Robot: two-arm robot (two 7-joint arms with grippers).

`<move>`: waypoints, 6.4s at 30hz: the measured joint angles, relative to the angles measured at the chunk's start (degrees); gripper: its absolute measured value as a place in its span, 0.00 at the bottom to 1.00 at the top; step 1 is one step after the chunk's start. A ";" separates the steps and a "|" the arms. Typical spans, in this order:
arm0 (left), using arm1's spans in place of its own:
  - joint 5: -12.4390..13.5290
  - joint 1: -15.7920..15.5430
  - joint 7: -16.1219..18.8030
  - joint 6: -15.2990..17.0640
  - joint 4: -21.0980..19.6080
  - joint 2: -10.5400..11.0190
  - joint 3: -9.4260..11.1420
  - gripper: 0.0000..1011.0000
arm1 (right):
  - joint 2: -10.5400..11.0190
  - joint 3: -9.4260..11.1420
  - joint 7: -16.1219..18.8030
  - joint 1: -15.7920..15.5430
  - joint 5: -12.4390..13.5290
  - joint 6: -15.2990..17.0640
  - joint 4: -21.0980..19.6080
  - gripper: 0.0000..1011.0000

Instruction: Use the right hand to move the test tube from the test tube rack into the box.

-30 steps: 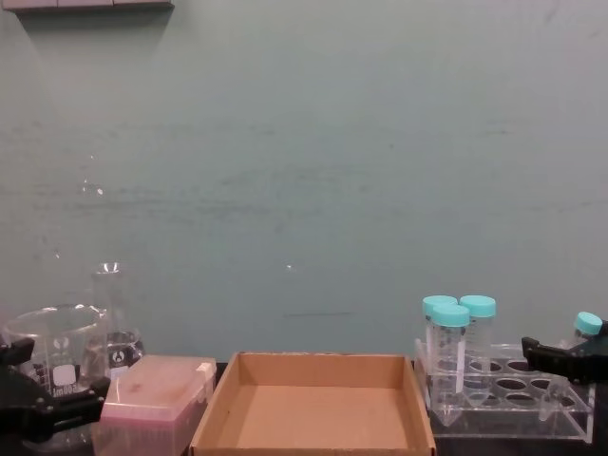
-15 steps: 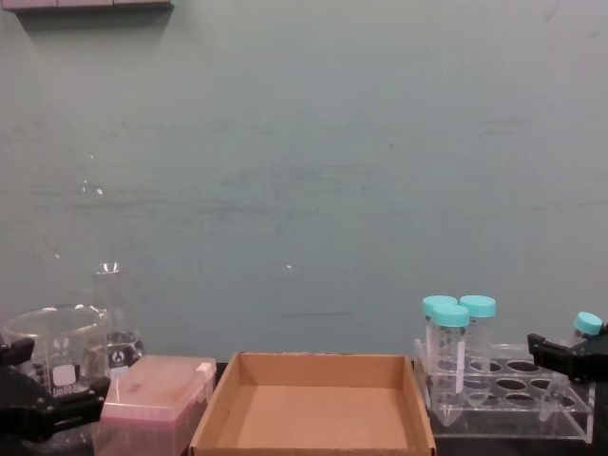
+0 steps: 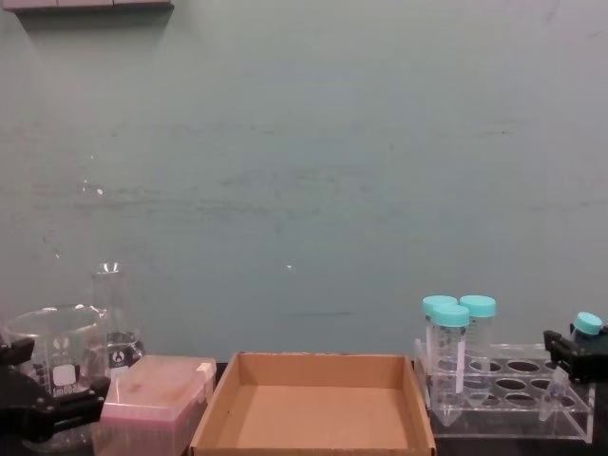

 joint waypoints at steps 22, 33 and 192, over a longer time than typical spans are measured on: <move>0.00 0.00 0.00 0.00 0.00 0.00 0.00 0.99 | -0.59 1.69 0.75 -0.46 -0.71 -0.20 -0.72 0.21; 0.00 0.00 0.00 0.00 0.00 0.00 0.00 0.99 | -0.40 5.04 3.27 -1.74 1.16 1.41 -6.57 0.21; 0.00 0.00 0.00 0.00 0.00 0.00 0.00 0.99 | -5.14 18.52 -5.13 -12.74 -15.23 15.98 -22.84 0.99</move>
